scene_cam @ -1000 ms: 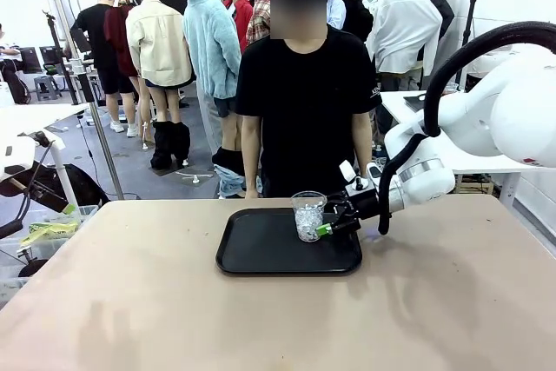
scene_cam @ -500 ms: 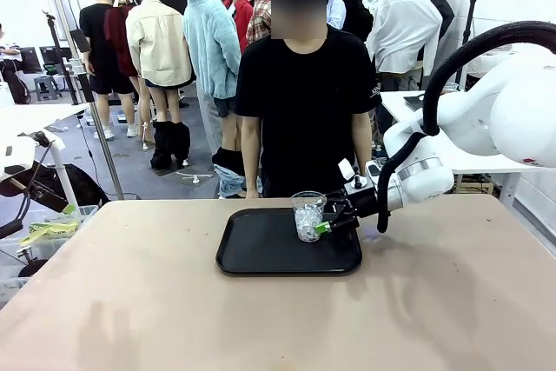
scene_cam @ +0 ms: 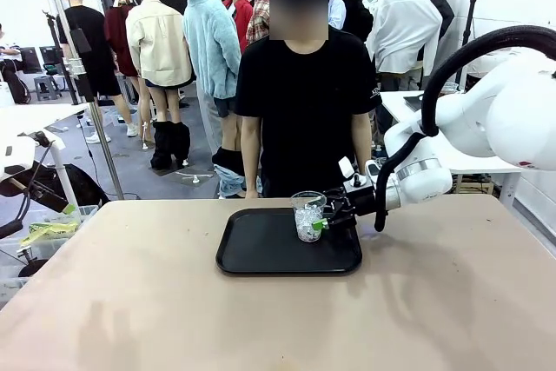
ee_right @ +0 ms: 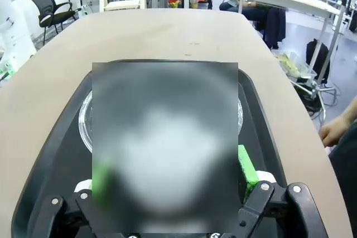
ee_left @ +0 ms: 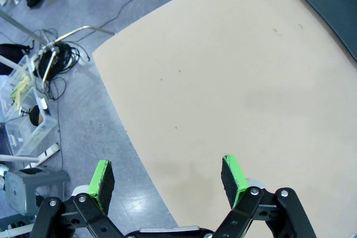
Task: Pour the drink into the iced cup.
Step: Pick up the iced cup indicated by the human and present it to them, then open the gripper to release the iced cup you were holding.
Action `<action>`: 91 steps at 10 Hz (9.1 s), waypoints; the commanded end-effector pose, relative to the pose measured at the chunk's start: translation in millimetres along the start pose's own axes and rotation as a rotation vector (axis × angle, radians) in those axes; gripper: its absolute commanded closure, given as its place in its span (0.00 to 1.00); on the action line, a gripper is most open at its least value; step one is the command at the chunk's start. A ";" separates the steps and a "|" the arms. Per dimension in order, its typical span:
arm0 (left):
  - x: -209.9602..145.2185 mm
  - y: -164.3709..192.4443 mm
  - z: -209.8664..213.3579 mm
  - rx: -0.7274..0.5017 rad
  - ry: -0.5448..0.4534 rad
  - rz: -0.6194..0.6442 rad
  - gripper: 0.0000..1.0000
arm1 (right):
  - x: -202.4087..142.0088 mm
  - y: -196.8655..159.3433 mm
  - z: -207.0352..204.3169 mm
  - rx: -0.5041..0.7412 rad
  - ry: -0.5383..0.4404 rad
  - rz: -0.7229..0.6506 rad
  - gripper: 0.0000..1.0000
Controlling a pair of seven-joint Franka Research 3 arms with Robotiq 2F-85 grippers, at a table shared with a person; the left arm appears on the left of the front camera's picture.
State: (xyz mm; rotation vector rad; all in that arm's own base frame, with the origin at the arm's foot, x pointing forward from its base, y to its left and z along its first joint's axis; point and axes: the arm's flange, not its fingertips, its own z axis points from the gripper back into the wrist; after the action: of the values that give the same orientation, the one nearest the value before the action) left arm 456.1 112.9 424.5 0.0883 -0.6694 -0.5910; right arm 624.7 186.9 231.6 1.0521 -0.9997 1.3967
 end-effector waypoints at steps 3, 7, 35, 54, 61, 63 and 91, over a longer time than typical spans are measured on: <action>-0.2 0.2 1.2 0.009 -0.002 -0.001 0.00 | -2.7 -11.4 -7.7 0.024 -0.028 -0.016 0.00; -0.2 0.2 1.2 0.009 -0.002 -0.001 0.00 | -4.5 -12.5 -7.1 0.037 -0.023 -0.023 0.10; -0.2 0.2 1.2 0.009 -0.002 -0.001 0.00 | 22.4 18.4 9.5 -0.091 -0.019 -0.001 0.38; -0.2 0.2 1.2 0.009 -0.002 -0.001 0.00 | 78.9 -1.0 148.5 -0.401 -0.115 0.061 0.38; -0.2 0.2 1.2 0.009 -0.002 -0.001 0.00 | 79.7 -3.3 145.1 -0.399 -0.114 0.048 0.22; -0.2 0.2 1.2 0.009 -0.002 -0.001 0.00 | 80.8 -1.9 145.2 -0.405 -0.116 0.047 0.00; -0.2 0.2 1.2 0.009 -0.002 -0.001 0.00 | 65.9 111.8 292.9 -1.201 0.121 -0.727 0.00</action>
State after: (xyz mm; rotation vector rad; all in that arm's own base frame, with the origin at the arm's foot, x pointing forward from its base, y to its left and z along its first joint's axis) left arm 456.1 113.1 424.3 0.0885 -0.6690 -0.5905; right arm 528.4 -97.2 361.9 0.2960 -1.0017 0.2014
